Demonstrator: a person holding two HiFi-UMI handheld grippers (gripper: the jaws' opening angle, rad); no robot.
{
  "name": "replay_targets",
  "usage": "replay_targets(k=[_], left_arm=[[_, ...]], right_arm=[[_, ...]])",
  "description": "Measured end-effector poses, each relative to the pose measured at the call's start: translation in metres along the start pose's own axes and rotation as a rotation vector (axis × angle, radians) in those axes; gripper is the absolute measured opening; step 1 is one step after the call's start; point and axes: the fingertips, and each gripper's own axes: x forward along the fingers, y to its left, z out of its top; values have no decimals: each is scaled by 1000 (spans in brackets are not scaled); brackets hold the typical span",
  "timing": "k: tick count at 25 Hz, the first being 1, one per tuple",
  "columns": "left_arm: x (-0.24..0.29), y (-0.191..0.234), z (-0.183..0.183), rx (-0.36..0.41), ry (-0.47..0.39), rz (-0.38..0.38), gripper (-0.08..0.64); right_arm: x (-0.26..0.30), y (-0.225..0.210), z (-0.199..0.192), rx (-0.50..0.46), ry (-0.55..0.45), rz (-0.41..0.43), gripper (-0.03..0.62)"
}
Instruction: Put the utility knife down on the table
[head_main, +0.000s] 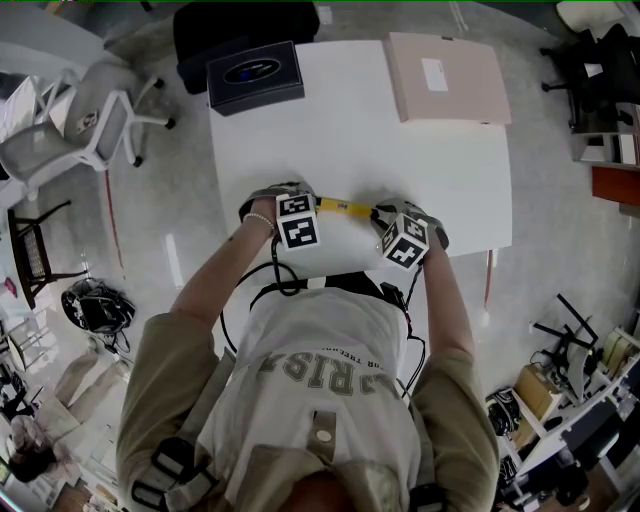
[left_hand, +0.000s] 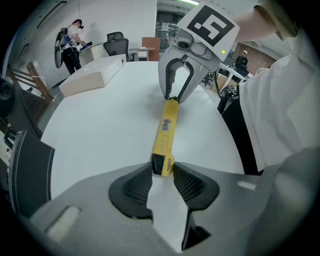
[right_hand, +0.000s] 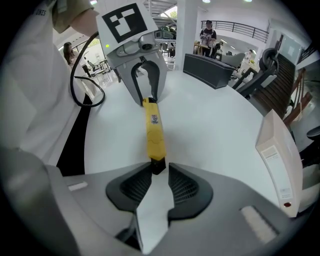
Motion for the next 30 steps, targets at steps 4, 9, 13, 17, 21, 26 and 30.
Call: replay_targets(k=[4,9,13,17,21,26,30], left_arm=[[1,2,1,5,32,20,143],[1,1,0,2,51,31,144],[2,1,-1,-34,32,23,144],[2,0,-1,-61,15,11,144],[2,1,-1,-61,6,10,144],[1,-2,0,-83,-19,-22,178],[-1,1,-3,-103,-36,-17,178]], right_arm=[[0,-1,-1,12,-6,0,112],[-1,0,-1,12,-9,1,114],[-1,2,-2,11,-10,13,115],[-2,4,-4,8,-10,16,115],[-2,4,-2,12,-13,15,117],[-4,4,-2,25,-19,12,117],[-6,3,-1,72,-43,11,117]])
